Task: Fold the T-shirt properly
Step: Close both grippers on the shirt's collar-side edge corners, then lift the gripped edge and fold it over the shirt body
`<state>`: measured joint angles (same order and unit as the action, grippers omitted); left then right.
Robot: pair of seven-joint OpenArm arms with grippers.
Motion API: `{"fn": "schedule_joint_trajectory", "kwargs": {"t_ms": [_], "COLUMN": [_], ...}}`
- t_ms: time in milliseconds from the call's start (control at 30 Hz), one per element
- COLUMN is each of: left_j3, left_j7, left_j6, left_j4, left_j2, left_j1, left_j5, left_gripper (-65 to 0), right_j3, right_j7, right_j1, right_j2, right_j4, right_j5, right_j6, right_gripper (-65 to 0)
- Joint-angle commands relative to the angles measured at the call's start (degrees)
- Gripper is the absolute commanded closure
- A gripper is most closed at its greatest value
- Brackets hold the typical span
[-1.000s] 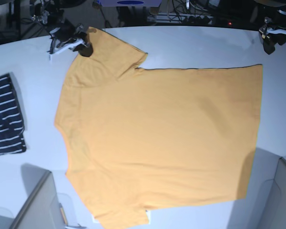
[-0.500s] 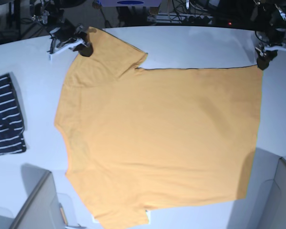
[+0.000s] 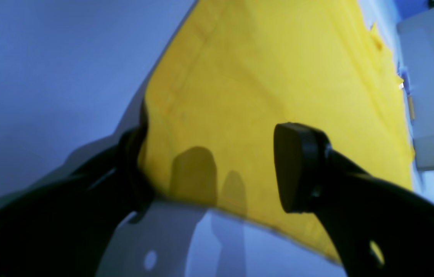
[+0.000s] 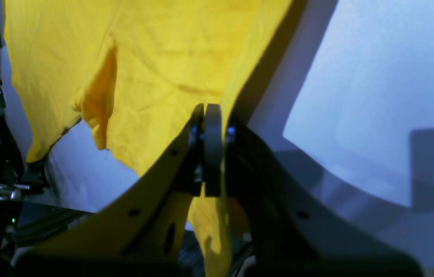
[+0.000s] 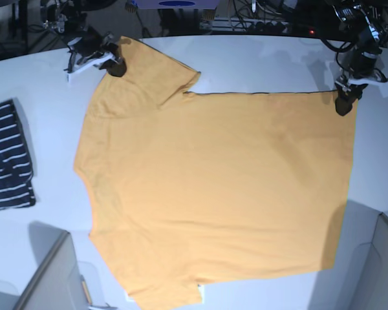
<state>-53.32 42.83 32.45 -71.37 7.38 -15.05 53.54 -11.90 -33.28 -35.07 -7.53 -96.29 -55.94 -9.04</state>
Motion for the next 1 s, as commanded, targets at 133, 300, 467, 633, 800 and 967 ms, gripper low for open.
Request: {"fn": "schedule_joint_trajectory", "kwargs": {"t_ms": [133,300,467,633,800,967], "left_j3": [0.4,0.4,0.4,0.4,0.4,0.4], "left_j7": [5.1,5.1,5.1,5.1,5.1,5.1], "left_j6": [-3.1,-3.2,-3.2,-2.9,-2.9,-2.9], "left_j4": [2.2,2.1,2.1,-0.9,-11.0,-16.8], "left_j2": [-0.1,0.0,0.1,0.1,-0.2,-0.3], "left_j1": [1.3,2.1,1.6,-0.6,-5.2,-9.6], "left_j5": [-5.1,-5.4,-5.4,-5.4,-5.4,-5.4], "left_gripper": [-44.4,-18.9,0.0,0.0,0.0,0.0], "right_j3": [-0.2,-0.5,-0.6,-0.6,-0.6,-0.7], "right_j7": [-0.4,-0.4,-0.3,0.0,0.0,0.0], "right_j1": [-0.3,-0.3,-0.5,-2.6,-5.2,-8.0], "right_j2": [-0.3,-0.3,-0.3,0.0,0.0,0.0], "right_j4": [-0.5,-0.5,-0.7,-3.4,-8.4,-12.8], "right_j5": [0.6,0.6,0.4,0.3,0.3,0.3], "right_j6": [0.6,0.6,0.6,0.6,0.6,0.6], "right_gripper": [0.0,0.0,0.0,0.0,0.0,0.0]}}
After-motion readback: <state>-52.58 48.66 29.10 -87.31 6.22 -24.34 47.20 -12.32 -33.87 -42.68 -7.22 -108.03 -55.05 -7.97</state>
